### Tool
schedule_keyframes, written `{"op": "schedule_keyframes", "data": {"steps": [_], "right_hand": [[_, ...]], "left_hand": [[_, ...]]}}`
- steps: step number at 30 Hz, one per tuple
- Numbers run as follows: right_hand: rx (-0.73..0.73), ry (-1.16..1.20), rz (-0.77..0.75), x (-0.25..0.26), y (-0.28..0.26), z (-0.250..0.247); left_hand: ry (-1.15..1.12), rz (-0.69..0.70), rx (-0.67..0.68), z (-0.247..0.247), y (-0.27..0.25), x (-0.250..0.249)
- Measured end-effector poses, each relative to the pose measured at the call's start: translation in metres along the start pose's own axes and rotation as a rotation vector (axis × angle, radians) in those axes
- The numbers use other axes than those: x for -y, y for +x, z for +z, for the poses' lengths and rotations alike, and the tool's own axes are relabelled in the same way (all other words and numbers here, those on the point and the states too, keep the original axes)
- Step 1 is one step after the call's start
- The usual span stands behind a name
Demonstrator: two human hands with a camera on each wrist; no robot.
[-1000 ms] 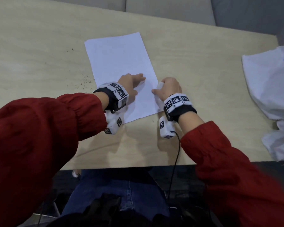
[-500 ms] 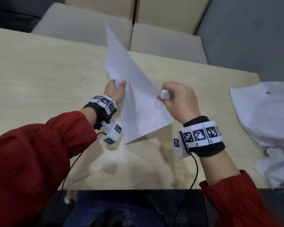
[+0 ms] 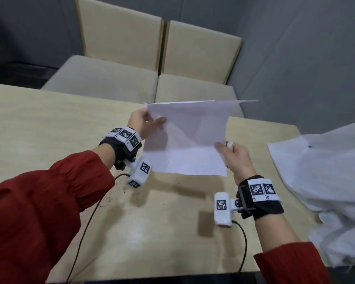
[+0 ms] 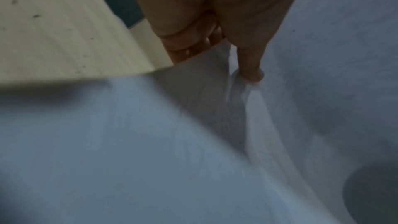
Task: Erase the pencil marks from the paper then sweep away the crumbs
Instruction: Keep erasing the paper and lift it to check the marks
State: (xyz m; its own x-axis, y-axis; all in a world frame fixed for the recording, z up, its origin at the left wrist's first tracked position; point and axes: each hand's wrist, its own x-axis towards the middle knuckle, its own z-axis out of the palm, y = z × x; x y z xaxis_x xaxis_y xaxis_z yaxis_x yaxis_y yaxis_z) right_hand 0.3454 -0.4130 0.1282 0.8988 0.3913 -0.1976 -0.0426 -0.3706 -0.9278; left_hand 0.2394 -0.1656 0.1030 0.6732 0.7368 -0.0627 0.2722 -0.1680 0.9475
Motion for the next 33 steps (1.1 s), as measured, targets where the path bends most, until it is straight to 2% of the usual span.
{"op": "schedule_keyframes", "data": {"steps": [2, 5, 8, 14, 20, 24, 28, 30, 32, 33], "right_hand": [[-0.047, 0.008, -0.011, 0.001, 0.006, -0.008], [-0.043, 0.010, 0.017, -0.001, 0.015, -0.019], [-0.034, -0.002, 0.036, -0.005, 0.023, -0.022], [-0.122, 0.058, 0.028, 0.010, 0.048, -0.025], [-0.099, 0.084, 0.031, 0.012, 0.054, -0.023], [-0.111, 0.132, 0.038, 0.004, 0.051, -0.018], [-0.241, 0.240, 0.070, -0.009, 0.050, -0.017], [-0.313, 0.291, 0.091, -0.014, 0.052, -0.017], [-0.377, 0.355, 0.110, -0.020, 0.055, -0.018], [-0.405, 0.385, 0.131, -0.023, 0.057, -0.018]], "left_hand": [[-0.086, 0.060, 0.051, -0.001, -0.002, -0.006], [-0.085, 0.121, 0.075, 0.003, -0.004, -0.007], [-0.071, 0.127, 0.087, 0.011, -0.001, -0.009], [-0.046, 0.104, 0.161, 0.016, 0.011, -0.014], [-0.144, 0.017, 0.085, 0.016, 0.021, -0.018], [-0.095, 0.047, 0.041, 0.015, 0.021, -0.017], [0.047, 0.023, 0.019, 0.010, 0.026, -0.009], [0.181, -0.009, -0.054, 0.009, 0.027, 0.000], [0.181, -0.092, -0.123, 0.015, 0.026, 0.007], [0.138, -0.155, -0.111, 0.021, 0.024, 0.007]]}}
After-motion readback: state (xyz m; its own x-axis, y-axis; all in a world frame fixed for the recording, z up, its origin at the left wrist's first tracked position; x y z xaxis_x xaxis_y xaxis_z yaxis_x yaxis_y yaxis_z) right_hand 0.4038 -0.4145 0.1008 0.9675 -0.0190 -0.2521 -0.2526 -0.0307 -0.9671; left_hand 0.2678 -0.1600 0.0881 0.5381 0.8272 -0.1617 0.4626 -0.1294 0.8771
